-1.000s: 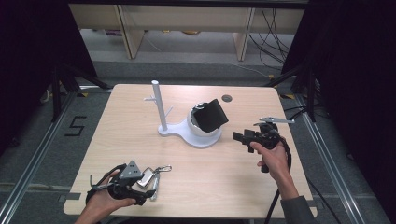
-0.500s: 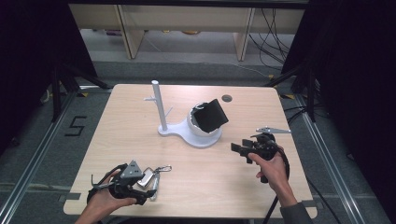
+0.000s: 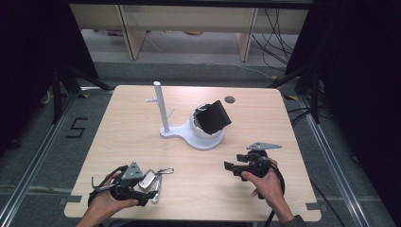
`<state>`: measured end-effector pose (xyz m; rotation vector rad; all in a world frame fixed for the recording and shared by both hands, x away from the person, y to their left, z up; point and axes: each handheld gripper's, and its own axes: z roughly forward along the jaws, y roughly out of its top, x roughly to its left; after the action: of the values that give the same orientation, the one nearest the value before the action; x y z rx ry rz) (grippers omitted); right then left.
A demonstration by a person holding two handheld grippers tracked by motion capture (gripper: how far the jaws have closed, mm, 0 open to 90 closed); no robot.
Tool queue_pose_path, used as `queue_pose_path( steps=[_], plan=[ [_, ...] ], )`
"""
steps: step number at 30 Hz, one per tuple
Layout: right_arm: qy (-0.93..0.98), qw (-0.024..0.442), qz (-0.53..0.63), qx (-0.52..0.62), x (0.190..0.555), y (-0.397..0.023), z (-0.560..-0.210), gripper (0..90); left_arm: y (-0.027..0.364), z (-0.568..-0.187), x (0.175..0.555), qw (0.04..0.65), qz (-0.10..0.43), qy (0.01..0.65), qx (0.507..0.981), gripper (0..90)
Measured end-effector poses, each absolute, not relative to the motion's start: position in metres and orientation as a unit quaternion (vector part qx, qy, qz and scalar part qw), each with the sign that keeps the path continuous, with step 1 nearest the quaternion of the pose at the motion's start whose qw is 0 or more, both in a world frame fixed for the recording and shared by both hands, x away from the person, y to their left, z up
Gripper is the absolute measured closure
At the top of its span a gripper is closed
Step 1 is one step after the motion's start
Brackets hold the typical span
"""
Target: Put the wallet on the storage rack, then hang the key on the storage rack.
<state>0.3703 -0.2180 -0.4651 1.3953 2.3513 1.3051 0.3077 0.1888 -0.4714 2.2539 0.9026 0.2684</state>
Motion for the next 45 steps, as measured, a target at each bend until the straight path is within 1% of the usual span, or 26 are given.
queue_pose_path(
  steps=[3, 4, 5, 6, 9, 11, 14, 17, 18, 21, 26, 27, 30, 37, 39, 43, 45],
  plan=[
    [0.78, 0.053, 0.424, 0.457, 0.364, -0.216, -0.471, 28.0, 0.19, -0.471, 0.309, 0.341, 0.105, 0.345, 0.868, 26.1],
    [0.775, 0.043, 0.422, 0.469, 0.359, -0.215, -0.472, 27.9, 0.191, -0.471, 0.309, 0.345, 0.103, 0.345, 0.867, 25.8],
    [0.783, 0.051, 0.42, 0.456, 0.359, -0.218, -0.475, 26.6, 0.191, -0.471, 0.309, 0.343, 0.102, 0.346, 0.867, 25.4],
    [0.783, 0.048, 0.414, 0.461, 0.356, -0.218, -0.476, 25.8, 0.191, -0.471, 0.309, 0.343, 0.102, 0.346, 0.868, 25.1],
    [0.787, 0.05, 0.409, 0.458, 0.352, -0.22, -0.482, 25.5, 0.193, -0.471, 0.31, 0.34, 0.106, 0.347, 0.867, 24.6],
    [0.786, 0.04, 0.398, 0.471, 0.346, -0.218, -0.485, 25.3, 0.194, -0.471, 0.311, 0.34, 0.105, 0.346, 0.868, 24.6],
    [0.796, 0.051, 0.397, 0.455, 0.343, -0.219, -0.487, 25.0, 0.196, -0.471, 0.312, 0.341, 0.11, 0.354, 0.864, 24.6],
    [0.8, 0.053, 0.393, 0.45, 0.338, -0.218, -0.487, 25.0, 0.196, -0.47, 0.313, 0.341, 0.111, 0.349, 0.866, 24.6],
    [0.801, 0.045, 0.397, 0.445, 0.337, -0.217, -0.488, 25.0, 0.196, -0.47, 0.315, 0.341, 0.114, 0.349, 0.865, 24.6],
    [0.803, 0.044, 0.389, 0.449, 0.333, -0.218, -0.489, 25.3, 0.193, -0.468, 0.319, 0.341, 0.115, 0.348, 0.866, 24.7],
    [0.798, 0.04, 0.395, 0.453, 0.334, -0.221, -0.49, 25.8, 0.188, -0.468, 0.326, 0.336, 0.112, 0.339, 0.871, 25.0],
    [0.791, 0.033, 0.397, 0.465, 0.332, -0.22, -0.489, 25.8, 0.187, -0.47, 0.327, 0.338, 0.112, 0.345, 0.868, 24.9],
    [0.798, 0.047, 0.393, 0.455, 0.334, -0.223, -0.489, 26.0, 0.185, -0.471, 0.332, 0.329, 0.115, 0.341, 0.873, 25.0],
    [0.798, 0.044, 0.393, 0.456, 0.334, -0.222, -0.489, 26.9, 0.179, -0.47, 0.341, 0.313, 0.111, 0.332, 0.883, 26.5],
    [0.794, 0.034, 0.397, 0.459, 0.333, -0.22, -0.489, 26.9, 0.177, -0.469, 0.346, 0.307, 0.112, 0.323, 0.888, 27.1],
    [0.798, 0.038, 0.391, 0.456, 0.333, -0.222, -0.489, 27.1, 0.168, -0.466, 0.354, 0.292, 0.104, 0.313, 0.898, 27.1],
    [0.798, 0.031, 0.398, 0.452, 0.334, -0.222, -0.49, 27.1, 0.164, -0.465, 0.359, 0.29, 0.101, 0.313, 0.899, 27.2]
  ],
)
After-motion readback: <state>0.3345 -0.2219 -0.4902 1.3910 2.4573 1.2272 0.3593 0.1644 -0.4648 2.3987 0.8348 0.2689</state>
